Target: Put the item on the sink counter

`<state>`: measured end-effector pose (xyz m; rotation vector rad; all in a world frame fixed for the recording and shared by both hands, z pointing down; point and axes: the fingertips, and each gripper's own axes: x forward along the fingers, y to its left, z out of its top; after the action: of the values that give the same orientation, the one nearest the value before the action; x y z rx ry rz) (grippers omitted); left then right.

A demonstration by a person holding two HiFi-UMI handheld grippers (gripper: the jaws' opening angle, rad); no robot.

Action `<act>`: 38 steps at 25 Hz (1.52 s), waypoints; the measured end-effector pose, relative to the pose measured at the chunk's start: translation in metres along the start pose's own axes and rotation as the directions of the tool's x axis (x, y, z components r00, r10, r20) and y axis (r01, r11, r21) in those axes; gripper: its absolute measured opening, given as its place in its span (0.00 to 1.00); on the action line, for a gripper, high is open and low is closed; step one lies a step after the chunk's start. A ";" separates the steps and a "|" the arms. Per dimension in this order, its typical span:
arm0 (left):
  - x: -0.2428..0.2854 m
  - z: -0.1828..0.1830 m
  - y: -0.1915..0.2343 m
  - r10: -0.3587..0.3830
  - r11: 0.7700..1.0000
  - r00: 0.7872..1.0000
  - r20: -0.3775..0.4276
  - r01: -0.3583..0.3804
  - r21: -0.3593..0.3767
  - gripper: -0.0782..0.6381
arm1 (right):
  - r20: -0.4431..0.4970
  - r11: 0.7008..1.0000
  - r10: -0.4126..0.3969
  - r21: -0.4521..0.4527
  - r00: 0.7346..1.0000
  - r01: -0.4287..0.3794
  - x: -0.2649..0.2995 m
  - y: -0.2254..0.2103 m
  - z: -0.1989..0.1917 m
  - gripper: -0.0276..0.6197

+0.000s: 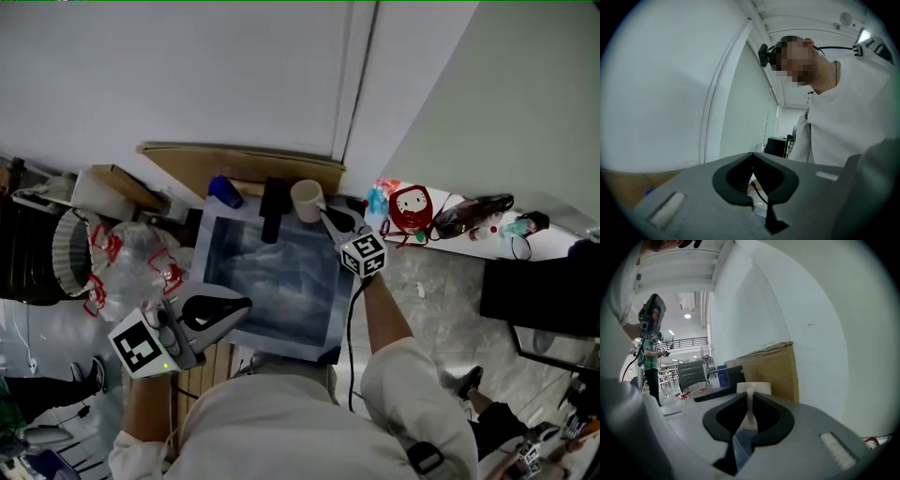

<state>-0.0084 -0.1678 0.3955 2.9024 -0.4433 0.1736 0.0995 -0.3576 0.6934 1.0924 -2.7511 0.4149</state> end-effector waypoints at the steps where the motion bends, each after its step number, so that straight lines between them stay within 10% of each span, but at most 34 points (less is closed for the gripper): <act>1: 0.001 -0.002 0.001 -0.001 1.000 1.000 -0.004 0.001 0.000 0.12 | -0.003 1.000 -0.001 -0.002 1.000 0.001 0.002 -0.001 -0.003 0.11; 38: 0.019 -0.013 0.004 -0.059 0.998 0.998 -0.012 0.059 -0.024 0.12 | -0.187 0.983 -0.036 -0.186 0.982 0.001 0.004 0.003 -0.059 0.12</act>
<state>0.0071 -0.1740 0.4113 2.8852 -0.3545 0.1767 0.0970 -0.3394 0.7499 0.9785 -2.5513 0.2407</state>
